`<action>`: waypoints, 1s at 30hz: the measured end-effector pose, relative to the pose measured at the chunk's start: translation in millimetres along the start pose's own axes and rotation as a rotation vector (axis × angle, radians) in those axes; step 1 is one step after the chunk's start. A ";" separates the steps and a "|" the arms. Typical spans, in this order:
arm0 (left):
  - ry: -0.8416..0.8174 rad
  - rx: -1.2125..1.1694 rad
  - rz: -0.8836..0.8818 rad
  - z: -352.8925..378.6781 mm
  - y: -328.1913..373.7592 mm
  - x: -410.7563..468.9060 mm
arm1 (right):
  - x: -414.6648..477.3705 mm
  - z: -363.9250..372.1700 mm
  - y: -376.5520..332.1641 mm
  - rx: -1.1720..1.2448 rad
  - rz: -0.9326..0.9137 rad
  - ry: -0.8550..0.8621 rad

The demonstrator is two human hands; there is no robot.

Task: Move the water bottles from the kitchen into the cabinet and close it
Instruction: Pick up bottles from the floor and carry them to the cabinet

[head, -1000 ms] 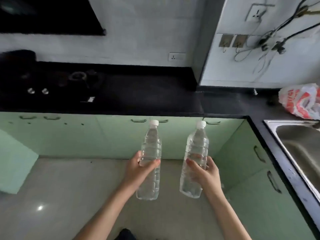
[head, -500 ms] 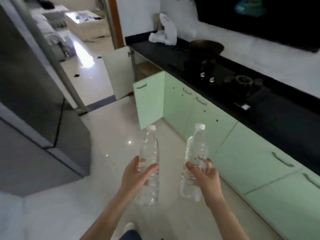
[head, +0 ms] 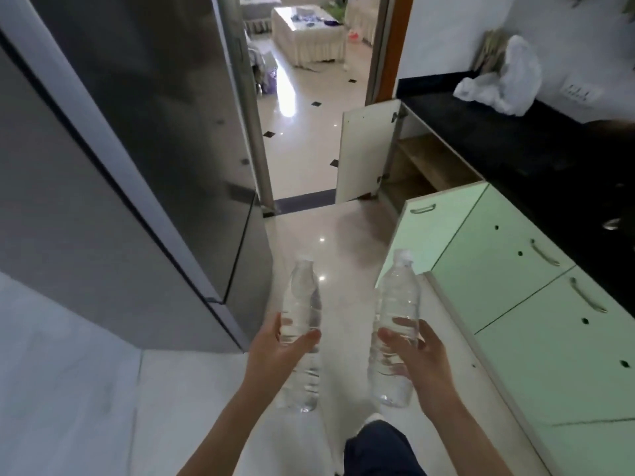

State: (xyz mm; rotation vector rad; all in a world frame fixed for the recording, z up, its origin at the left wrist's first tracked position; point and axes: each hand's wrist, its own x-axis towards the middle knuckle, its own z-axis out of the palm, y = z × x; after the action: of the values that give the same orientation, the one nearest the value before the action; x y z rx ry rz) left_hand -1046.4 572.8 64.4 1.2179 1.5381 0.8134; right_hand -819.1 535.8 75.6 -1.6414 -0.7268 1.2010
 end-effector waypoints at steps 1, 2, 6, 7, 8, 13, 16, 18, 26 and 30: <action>0.000 -0.002 -0.015 2.6 -1.8 18.5 | 19.4 3.6 -1.1 -0.015 0.008 -0.001; -0.001 0.001 -0.025 5.9 -2.3 36.8 | 38.6 7.2 -3.5 -0.029 0.015 0.005; -0.005 -0.002 -0.059 25.2 16.3 118.2 | 129.7 22.7 -26.9 -0.049 0.014 0.002; -0.003 -0.012 -0.061 30.4 27.1 140.7 | 154.8 27.0 -39.0 -0.053 0.010 -0.011; 0.004 -0.028 -0.064 34.1 39.8 163.5 | 178.9 31.6 -53.9 -0.054 0.004 -0.026; 0.027 -0.135 -0.047 39.5 116.7 272.2 | 295.4 52.4 -128.5 -0.063 -0.056 -0.076; 0.033 -0.139 -0.035 36.0 143.6 332.1 | 352.2 69.2 -159.6 -0.075 -0.080 -0.061; 0.031 -0.138 -0.046 33.1 147.7 370.5 | 383.5 83.7 -168.6 -0.060 -0.070 -0.056; -0.076 -0.094 -0.111 12.0 141.1 552.3 | 505.3 172.9 -181.7 -0.015 -0.021 0.045; -0.237 -0.036 -0.073 6.1 179.0 653.1 | 557.2 205.1 -213.8 0.007 -0.011 0.188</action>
State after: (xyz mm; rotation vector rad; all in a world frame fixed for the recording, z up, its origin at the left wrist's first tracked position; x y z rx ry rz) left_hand -1001.0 1248.1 41.9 1.1795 1.3611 0.6224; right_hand -806.4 1166.1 47.3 -1.7153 -0.6123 1.0241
